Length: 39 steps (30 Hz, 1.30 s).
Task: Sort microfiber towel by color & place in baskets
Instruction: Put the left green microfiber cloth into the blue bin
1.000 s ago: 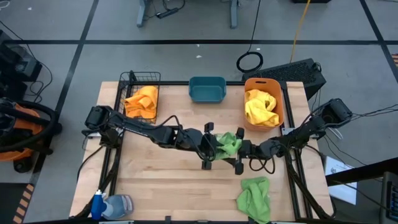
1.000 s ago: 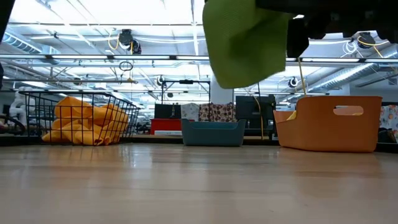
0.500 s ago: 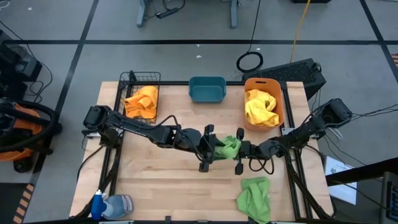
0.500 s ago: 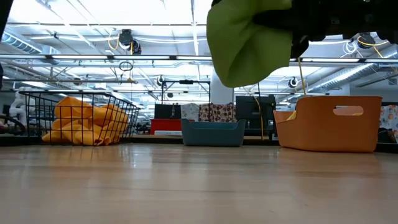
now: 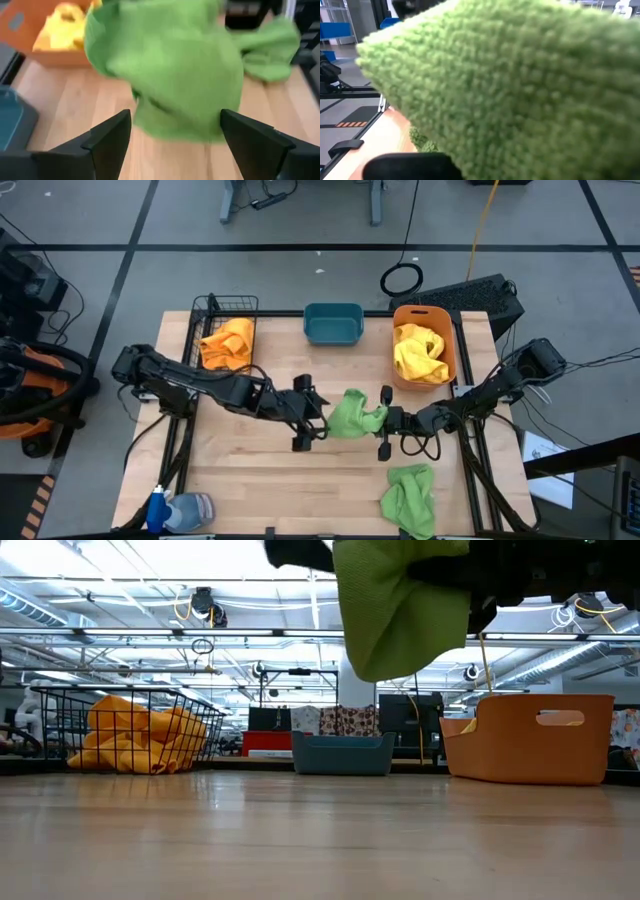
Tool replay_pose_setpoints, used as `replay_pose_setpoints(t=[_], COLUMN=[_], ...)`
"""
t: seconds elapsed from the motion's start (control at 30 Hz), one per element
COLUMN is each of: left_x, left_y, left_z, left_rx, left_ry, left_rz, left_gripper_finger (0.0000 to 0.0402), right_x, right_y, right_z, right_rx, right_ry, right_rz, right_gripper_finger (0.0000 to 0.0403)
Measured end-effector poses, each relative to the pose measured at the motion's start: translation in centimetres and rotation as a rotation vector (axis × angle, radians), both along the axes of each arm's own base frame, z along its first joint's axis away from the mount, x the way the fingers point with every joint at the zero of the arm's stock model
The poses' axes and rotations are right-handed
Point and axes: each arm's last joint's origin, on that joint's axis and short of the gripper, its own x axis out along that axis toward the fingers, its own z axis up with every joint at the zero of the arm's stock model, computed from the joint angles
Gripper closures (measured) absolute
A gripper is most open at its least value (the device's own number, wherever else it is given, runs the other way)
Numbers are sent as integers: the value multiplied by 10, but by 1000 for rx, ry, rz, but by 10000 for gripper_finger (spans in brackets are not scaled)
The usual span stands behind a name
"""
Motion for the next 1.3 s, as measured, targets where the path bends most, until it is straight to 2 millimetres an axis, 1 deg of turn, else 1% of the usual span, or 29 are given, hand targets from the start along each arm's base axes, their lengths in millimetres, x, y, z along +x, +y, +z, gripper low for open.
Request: replay_pose_setpoints(t=[0.1, 0.23, 0.33, 0.4, 0.53, 0.63, 0.73, 0.8, 0.93, 1.03, 1.13, 1.3], left_x=[-4, -11, -20, -26, -31, -27, -19, -14, -1, 7, 12, 16], left_y=[-11, -36, -57, -72, -106, -121, -124, -122, -116, -106, -95, -81], left_z=[-2, -9, -11, -11, -17, -23, -32, -33, -35, -40, -39, -43], left_rx=[-12, -12, 31, 56, 169, 218, 271, 297, 333, 361, 357, 353], left_ry=[17, -13, -42, -82, -221, -356, -403, -429, -479, -460, -459, -424], left_rz=[-2, -23, 9, 15, -45, -18, 29, 72, 95, 125, 173, 280], left_gripper_finger=[90, 90, 91, 91, 91, 91, 91, 91, 91, 91, 91, 88], right_x=[0, 0, 0, 0, 0, 0, 0, 0, -1, -1, -1, -1], right_y=[0, 0, 0, 0, 0, 0, 1, 2, 2, 2, 2, 2], right_z=[0, 0, 0, 0, 1, 5, 8, 10, 14, 15, 16, 19], right_rx=[7, 3, -1, -4, 12, 58, 74, 82, 109, 112, 118, 130], right_ry=[-1, 1, 3, 4, -14, -51, -84, -101, -136, -144, -159, -186], right_rz=[0, 0, 0, 1, 0, 2, 38, 69, 86, 84, 84, 83], right_gripper_finger=[395, 393, 393, 393, 393, 393, 393, 393, 393, 393, 393, 393])
